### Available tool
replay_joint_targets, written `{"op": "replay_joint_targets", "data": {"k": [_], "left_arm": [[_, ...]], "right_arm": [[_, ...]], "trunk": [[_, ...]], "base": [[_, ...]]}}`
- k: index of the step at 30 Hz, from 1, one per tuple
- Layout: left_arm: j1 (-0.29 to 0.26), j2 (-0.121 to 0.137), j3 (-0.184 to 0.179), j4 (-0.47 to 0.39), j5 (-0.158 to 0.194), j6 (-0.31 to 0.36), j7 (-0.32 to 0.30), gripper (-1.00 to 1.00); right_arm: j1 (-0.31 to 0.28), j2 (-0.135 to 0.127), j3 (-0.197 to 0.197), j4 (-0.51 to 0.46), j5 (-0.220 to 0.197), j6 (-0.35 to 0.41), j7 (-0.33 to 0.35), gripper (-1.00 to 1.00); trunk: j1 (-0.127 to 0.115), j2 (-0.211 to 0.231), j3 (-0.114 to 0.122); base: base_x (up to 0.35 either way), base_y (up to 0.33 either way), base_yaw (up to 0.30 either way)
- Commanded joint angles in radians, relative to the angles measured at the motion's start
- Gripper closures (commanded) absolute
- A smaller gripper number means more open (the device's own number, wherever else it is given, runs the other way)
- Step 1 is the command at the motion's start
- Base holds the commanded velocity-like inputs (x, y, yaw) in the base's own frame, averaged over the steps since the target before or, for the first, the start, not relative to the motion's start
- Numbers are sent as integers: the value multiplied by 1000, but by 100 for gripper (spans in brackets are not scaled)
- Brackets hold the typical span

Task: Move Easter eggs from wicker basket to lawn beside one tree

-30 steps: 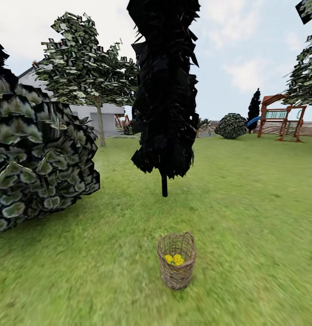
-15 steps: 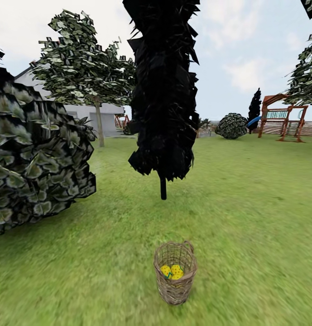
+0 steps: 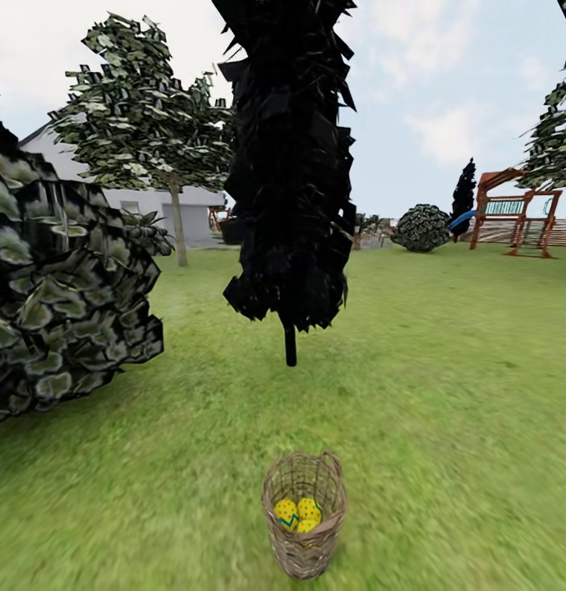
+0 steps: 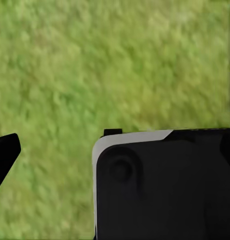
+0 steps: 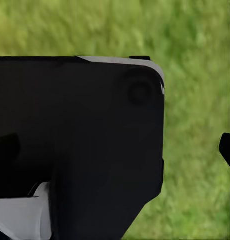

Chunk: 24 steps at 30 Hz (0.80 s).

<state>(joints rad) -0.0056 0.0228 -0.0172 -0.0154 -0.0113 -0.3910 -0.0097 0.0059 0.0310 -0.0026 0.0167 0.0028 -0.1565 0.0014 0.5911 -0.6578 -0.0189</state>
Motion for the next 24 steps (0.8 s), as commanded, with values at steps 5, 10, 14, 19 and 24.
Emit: {"op": "replay_joint_targets", "data": {"k": [5,10,14,19,24], "left_arm": [[-1,0,-1,0,-1,-3,-1,-100],[-1,0,-1,0,0,-4,-1,-100],[-1,0,-1,0,0,-7,-1,-100],[-1,0,-1,1,-1,-21,-1,-100],[-1,0,-1,2,-2,-25,0,-100]], "right_arm": [[0,0,-1,2,-2,-6,0,-100],[0,1,-1,1,-3,-6,0,-100],[0,2,0,0,-3,-6,0,-100],[0,2,2,1,-1,-6,0,-100],[0,3,4,8,3,-5,0,-100]], "trunk": [[1,-1,-2],[1,-1,-2],[1,-1,-2],[1,-1,-3],[1,-1,-7]], "base": [[251,-222,2],[176,-179,1],[61,-64,0],[19,-117,79],[4,-232,197]]}}
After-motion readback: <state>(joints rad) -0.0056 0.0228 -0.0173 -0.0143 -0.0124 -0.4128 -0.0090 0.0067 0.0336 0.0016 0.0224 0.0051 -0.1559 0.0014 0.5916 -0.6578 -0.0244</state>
